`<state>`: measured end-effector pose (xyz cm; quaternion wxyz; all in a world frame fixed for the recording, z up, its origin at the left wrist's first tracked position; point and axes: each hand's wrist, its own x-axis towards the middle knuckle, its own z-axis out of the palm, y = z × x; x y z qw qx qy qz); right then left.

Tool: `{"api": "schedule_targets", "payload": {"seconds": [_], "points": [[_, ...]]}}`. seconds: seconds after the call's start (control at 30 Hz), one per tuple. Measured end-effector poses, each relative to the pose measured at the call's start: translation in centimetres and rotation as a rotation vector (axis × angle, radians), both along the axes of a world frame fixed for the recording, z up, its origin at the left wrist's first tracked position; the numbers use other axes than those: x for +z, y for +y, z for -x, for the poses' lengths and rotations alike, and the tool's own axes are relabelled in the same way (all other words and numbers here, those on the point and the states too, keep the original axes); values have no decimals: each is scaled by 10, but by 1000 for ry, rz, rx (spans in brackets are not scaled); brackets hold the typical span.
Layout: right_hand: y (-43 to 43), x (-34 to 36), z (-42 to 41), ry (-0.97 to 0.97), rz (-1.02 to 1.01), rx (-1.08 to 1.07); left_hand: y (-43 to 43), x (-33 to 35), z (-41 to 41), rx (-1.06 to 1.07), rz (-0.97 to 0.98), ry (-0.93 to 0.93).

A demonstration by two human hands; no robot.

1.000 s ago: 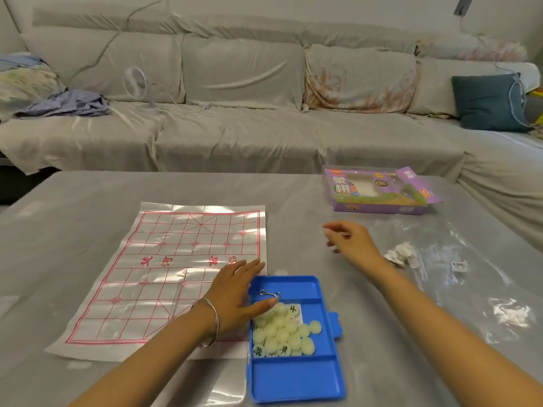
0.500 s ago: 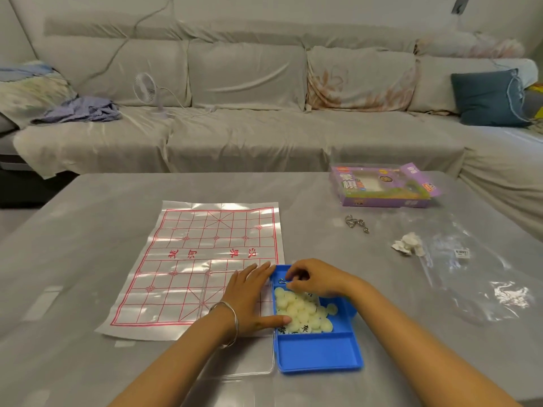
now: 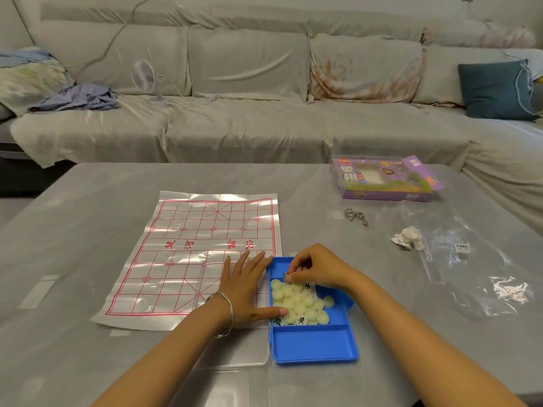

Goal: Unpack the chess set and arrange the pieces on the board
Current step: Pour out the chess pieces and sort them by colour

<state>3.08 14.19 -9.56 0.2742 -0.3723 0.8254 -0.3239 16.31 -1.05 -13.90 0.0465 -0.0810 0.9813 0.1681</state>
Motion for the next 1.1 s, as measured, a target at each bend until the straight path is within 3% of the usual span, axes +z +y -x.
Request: {"api": "schedule_targets", "payload": {"seconds": [0.1,0.2,0.43,0.77,0.93,1.1], "points": [[7,8,11,-46,159,-102,-2,-3,3,7,-29,-6],[25,13,43,-47,330,-356,0,-5,8,22,-52,5],[73,-30,124,25,331,-891,11,-7,21,62,-38,46],[57,-40,162,190,89,-936,10,-9,27,50,-39,25],[56,-35,150,262,213,-913,10,-12,28,37,-48,33],[43,-3,84,245,364,-682,14,-5,21,-19,-53,32]]}}
